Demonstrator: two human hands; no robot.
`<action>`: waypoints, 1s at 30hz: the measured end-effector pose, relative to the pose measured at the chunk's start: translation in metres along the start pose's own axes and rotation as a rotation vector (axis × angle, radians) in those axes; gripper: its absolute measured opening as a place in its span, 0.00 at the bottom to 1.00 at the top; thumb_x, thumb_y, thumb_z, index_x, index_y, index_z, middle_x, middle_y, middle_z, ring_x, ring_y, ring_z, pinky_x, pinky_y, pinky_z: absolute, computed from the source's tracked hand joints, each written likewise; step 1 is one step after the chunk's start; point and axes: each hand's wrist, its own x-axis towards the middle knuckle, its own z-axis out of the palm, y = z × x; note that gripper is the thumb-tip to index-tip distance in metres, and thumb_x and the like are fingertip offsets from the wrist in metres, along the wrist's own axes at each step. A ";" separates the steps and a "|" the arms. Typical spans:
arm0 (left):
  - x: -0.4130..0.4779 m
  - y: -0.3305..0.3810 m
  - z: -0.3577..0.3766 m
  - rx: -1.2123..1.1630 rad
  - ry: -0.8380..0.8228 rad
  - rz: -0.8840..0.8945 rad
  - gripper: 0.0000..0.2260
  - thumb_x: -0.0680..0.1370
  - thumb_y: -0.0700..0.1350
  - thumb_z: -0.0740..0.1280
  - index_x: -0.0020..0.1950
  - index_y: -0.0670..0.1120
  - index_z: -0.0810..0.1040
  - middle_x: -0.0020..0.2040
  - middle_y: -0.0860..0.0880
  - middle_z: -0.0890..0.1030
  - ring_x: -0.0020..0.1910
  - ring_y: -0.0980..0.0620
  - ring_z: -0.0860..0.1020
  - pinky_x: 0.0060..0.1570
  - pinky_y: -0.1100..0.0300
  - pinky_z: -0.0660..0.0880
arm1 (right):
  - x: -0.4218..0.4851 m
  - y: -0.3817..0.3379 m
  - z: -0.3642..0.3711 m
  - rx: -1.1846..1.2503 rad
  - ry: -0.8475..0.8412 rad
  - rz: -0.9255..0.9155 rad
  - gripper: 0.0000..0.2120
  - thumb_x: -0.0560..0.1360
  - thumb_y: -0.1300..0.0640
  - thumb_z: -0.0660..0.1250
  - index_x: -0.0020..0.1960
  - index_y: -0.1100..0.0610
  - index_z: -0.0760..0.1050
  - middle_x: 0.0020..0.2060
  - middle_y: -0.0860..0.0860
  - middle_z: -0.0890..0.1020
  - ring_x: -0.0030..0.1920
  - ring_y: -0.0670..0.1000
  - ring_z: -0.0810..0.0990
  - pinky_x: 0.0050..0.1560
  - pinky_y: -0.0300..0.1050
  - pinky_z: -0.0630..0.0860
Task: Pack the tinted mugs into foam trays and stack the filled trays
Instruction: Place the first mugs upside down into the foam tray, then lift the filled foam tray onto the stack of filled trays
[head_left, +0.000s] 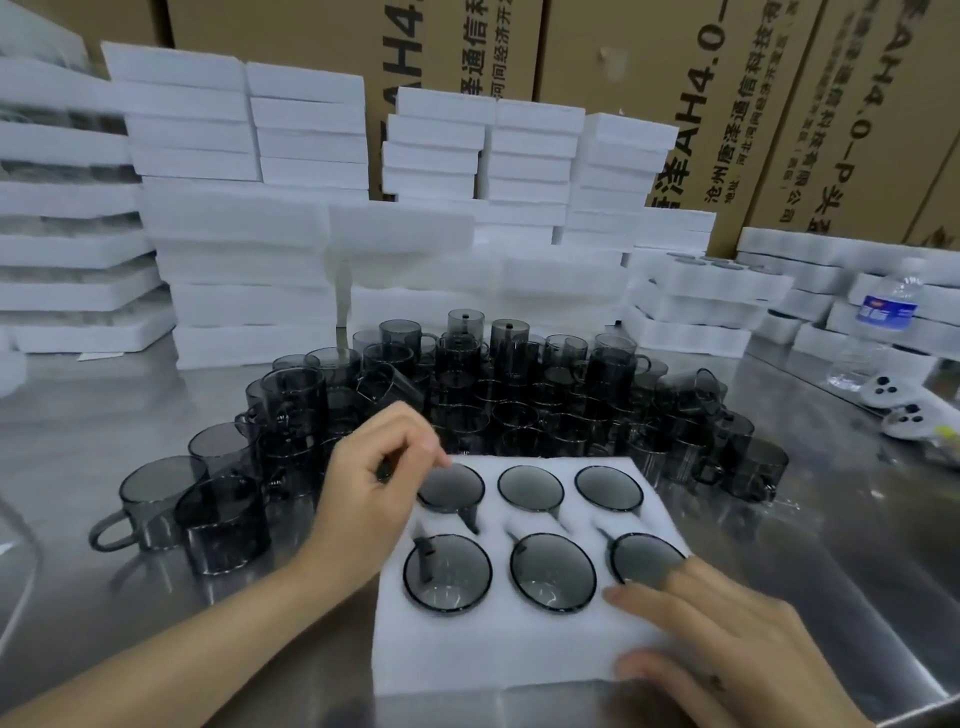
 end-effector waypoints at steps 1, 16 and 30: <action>-0.003 -0.003 -0.002 -0.014 0.025 0.016 0.12 0.77 0.47 0.59 0.34 0.47 0.74 0.36 0.53 0.75 0.37 0.53 0.74 0.41 0.63 0.69 | 0.001 0.000 -0.007 0.015 0.030 -0.004 0.10 0.75 0.45 0.63 0.54 0.45 0.75 0.33 0.43 0.77 0.37 0.43 0.75 0.33 0.32 0.71; -0.026 -0.026 0.054 0.727 -0.378 0.374 0.24 0.75 0.51 0.62 0.71 0.51 0.65 0.72 0.49 0.63 0.74 0.52 0.58 0.66 0.53 0.61 | 0.048 0.185 -0.069 0.051 0.316 0.643 0.17 0.74 0.43 0.69 0.63 0.39 0.74 0.56 0.30 0.77 0.57 0.31 0.73 0.47 0.38 0.75; -0.013 -0.054 0.068 0.750 -0.206 0.344 0.22 0.65 0.56 0.59 0.58 0.56 0.70 0.61 0.52 0.70 0.60 0.51 0.69 0.53 0.50 0.68 | 0.047 0.327 0.035 -0.029 0.119 1.110 0.19 0.74 0.60 0.72 0.64 0.62 0.77 0.61 0.61 0.79 0.64 0.61 0.75 0.65 0.52 0.69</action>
